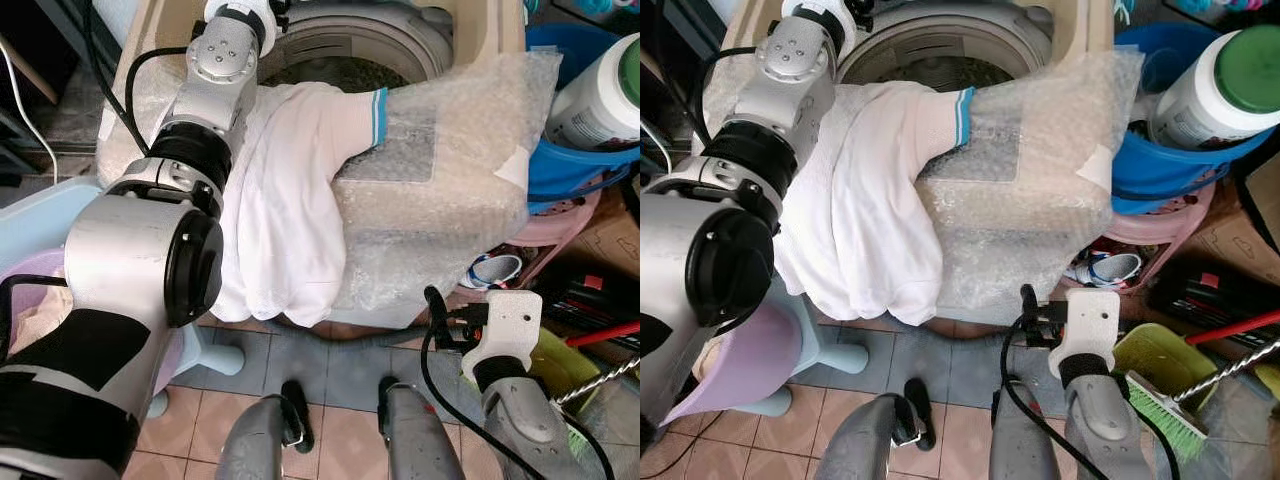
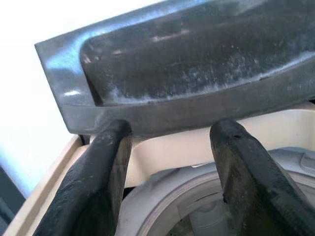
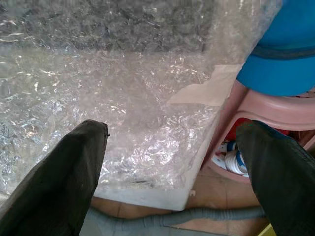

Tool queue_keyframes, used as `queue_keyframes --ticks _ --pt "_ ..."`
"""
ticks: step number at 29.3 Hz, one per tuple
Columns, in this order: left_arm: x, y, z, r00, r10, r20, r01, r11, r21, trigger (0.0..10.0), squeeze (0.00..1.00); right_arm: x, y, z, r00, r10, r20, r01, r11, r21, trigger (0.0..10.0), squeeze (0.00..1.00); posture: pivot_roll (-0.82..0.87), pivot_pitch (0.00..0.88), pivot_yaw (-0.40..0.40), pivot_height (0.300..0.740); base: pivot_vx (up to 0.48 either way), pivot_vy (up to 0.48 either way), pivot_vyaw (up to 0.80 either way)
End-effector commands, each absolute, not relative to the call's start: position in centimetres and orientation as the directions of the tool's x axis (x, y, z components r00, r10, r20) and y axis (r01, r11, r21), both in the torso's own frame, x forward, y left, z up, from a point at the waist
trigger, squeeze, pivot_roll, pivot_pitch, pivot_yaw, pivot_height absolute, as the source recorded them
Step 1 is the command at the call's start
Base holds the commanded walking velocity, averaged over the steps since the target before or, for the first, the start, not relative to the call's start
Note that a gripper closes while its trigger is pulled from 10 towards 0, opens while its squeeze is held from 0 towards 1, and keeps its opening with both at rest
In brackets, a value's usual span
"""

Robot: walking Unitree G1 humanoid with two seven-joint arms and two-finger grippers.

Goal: Clothes washing

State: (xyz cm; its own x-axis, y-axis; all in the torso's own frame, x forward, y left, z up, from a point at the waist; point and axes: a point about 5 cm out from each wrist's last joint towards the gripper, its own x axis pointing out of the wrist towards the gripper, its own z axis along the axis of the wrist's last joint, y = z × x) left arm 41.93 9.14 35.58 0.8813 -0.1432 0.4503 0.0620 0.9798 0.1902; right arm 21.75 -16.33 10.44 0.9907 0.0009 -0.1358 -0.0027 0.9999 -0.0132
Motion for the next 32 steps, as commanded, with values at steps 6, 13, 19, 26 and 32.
queue_keyframes --ticks 6,13,19,26,32 --pt "41.2 9.5 33.9 0.831 -0.109 0.546 0.076 0.994 0.083 10.0 1.0 24.1 -13.8 10.1 0.989 0.105 -0.109 -0.103 0.994 0.022 10.0 0.0 -0.11 0.078 0.088 0.74 0.0 0.0 0.0" --pt "39.6 11.1 28.4 0.874 -0.076 0.48 0.181 0.967 -0.177 10.0 1.0 25.5 -12.8 9.3 0.984 0.143 -0.102 -0.141 0.99 0.033 10.0 0.0 -0.05 0.053 0.088 0.74 0.0 0.0 0.0" --pt "36.6 12.9 26.3 0.88 -0.111 0.462 0.188 0.974 -0.124 10.0 1.0 25.8 -12.5 8.2 0.976 0.17 -0.137 -0.167 0.985 0.033 10.0 0.0 -0.02 0.048 0.099 0.74 0.0 0.0 0.0" --pt "31.6 13.5 20.6 0.937 -0.183 0.299 0.201 0.979 -0.031 10.0 0.75 18.7 -15.4 4.8 0.91 0.214 -0.356 -0.208 0.977 0.054 10.0 0.0 -0.05 0.069 0.094 0.74 0.0 0.0 0.0" --pt "27.8 13.5 15.2 0.971 -0.214 0.107 0.217 0.976 -0.013 10.0 0.06 13.7 -16.7 6.2 0.86 0.374 -0.346 -0.367 0.926 0.089 10.0 0.0 -0.08 0.086 0.104 0.74 0.0 0.0 0.0"
